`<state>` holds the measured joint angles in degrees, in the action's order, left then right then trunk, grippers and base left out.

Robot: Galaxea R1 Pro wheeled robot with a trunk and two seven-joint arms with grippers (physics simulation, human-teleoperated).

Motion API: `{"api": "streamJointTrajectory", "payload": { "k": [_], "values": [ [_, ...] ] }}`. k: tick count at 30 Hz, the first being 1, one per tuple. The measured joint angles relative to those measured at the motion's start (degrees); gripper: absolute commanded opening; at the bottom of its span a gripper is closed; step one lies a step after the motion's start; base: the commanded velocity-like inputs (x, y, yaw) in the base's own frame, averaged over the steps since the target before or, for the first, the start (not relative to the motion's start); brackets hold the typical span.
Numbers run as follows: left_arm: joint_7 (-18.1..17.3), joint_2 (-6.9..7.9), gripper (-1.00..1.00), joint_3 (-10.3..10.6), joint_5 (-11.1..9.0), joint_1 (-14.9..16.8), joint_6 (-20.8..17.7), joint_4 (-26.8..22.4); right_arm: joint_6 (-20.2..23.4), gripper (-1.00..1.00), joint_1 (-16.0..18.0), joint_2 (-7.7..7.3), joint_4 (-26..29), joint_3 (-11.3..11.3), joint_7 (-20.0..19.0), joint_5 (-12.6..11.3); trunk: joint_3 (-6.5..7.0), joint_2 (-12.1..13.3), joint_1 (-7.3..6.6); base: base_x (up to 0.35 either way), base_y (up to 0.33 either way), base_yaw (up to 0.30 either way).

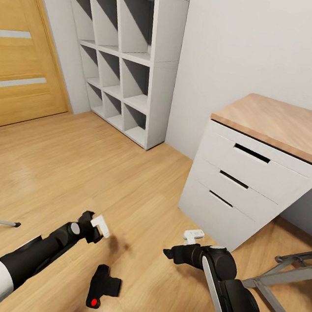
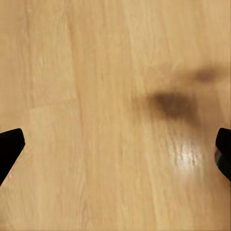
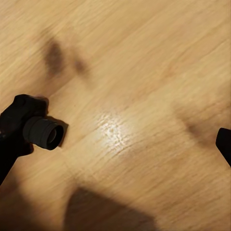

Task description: Attach the digital camera to the camera tripod in the bedroom.

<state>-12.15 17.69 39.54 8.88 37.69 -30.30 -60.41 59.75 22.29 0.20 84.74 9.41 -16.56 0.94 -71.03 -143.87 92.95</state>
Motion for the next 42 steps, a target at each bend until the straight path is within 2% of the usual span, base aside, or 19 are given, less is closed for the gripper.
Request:
{"api": "streamJointTrajectory", "payload": {
  "k": [1, 2, 4, 6, 8, 16, 17, 21, 22, 23, 27, 29, 31, 34, 37, 40, 42],
  "values": [
    [1.3, 0.58, 1.00, 0.1, 0.7, -1.1, 1.2, -1.1, 0.0, 1.00, 0.0, -0.01, 0.0, 0.0, 0.0, 0.0, 0.00, 0.0, 0.00, 0.000, 0.000, 0.000],
    [1.3, 0.60, 1.00, 0.1, 0.7, -1.1, 1.2, -1.1, 0.0, 1.00, 0.0, -0.01, 0.0, 0.0, 0.0, 0.0, 0.00, 0.0, 0.00, 0.000, 0.000, 0.000],
    [2.2, 0.99, 1.00, 0.3, 2.2, -1.9, 2.0, -2.0, 0.0, 1.00, 0.0, -0.02, 0.0, 0.0, 0.0, 0.0, 0.00, 0.0, 0.00, 0.000, 0.000, 0.000],
    [2.7, 1.29, 1.00, 0.5, 5.4, -2.5, 2.7, -2.6, 0.0, 1.00, 0.0, -0.01, 0.0, 0.0, 0.0, 0.0, 0.00, 0.0, 0.00, 0.000, 0.000, 0.000],
    [3.1, 1.64, 1.00, 0.8, 10.4, -2.9, 3.7, -3.0, 0.0, 1.00, 0.0, -0.02, 0.0, 0.0, 0.0, 0.0, 0.00, 0.0, 0.00, 0.000, 0.000, 0.000],
    [3.5, 2.05, 1.00, 1.5, 37.3, -3.7, 13.5, -6.0, 0.0, 1.00, 0.0, 0.02, -0.1, 0.0, 0.0, 0.0, 0.00, 0.0, 0.00, 0.000, 0.000, 0.000],
    [3.5, 2.12, 1.00, 1.4, 43.7, -4.5, 14.7, -8.3, 0.0, 1.00, 0.0, 0.03, -0.1, 0.0, 0.0, 0.0, 0.00, 0.0, 0.00, 0.000, 0.000, 0.000],
    [1.7, 2.07, 1.00, 1.3, 55.9, -6.6, 16.2, -13.6, 0.0, 1.00, 0.0, 0.02, -0.1, 0.0, 0.0, 0.0, 0.00, 0.0, 0.00, 0.000, 0.000, 0.000],
    [0.8, 1.97, 1.00, 1.3, 58.9, -7.0, 16.4, -14.6, 0.0, 1.00, 0.0, 0.01, -0.1, 0.0, 0.0, 0.0, 0.00, 0.0, 0.00, 0.000, 0.000, 0.000],
    [-1.8, 1.82, 1.00, 1.4, 65.1, -7.5, 16.7, -16.1, 0.0, 1.00, 0.0, 0.00, 0.0, 0.0, 0.0, 0.0, 0.00, 0.0, 0.00, 0.000, 0.000, 0.000],
    [-8.5, 1.63, 1.00, 1.6, 78.1, -8.3, 17.1, -17.4, 0.0, 1.00, 0.0, 0.03, -0.1, 0.0, 0.0, 0.0, 0.00, 0.0, 0.00, 0.000, 0.000, 0.000],
    [-12.6, 1.60, 1.00, 1.6, 83.6, -8.6, 17.4, -17.5, 0.0, 1.00, 0.0, 0.01, -0.1, 0.0, 0.0, 0.0, 0.00, 0.0, 0.00, 0.000, 0.000, 0.000],
    [-16.8, 1.55, 1.00, 1.6, 87.6, -8.9, 18.1, -17.3, 0.0, 1.00, 0.0, 0.01, -0.1, 0.0, 0.0, 0.0, 0.00, 0.0, 0.00, 0.000, 0.000, 0.000],
    [-22.5, 1.48, 1.00, 1.6, 91.1, -9.2, 20.8, -17.4, 0.0, 1.00, 0.0, -0.09, 0.0, 0.0, 0.1, 0.3, 0.00, 0.0, 0.00, 0.000, 0.000, 0.000],
    [-26.6, 1.14, 1.00, 1.5, 92.9, -9.3, 23.6, -17.8, 0.0, 1.00, 0.0, -0.44, 0.0, -0.4, 0.1, 0.6, 0.00, 0.0, 0.00, 0.000, 0.000, 0.000],
    [-29.7, 0.43, 1.00, 1.3, 93.9, -9.2, 25.6, -17.8, 0.0, 1.00, 0.0, -0.98, 0.0, -0.6, 0.2, 0.8, 0.00, 0.0, 0.00, 0.000, 0.000, 0.000],
    [-31.6, 0.05, 1.00, 1.2, 94.5, -9.0, 26.5, -17.7, 0.0, 1.00, 0.0, -0.83, 0.0, -0.4, 0.1, 0.8, 0.00, 0.0, 0.00, 0.000, 0.000, 0.000]
  ]
}}
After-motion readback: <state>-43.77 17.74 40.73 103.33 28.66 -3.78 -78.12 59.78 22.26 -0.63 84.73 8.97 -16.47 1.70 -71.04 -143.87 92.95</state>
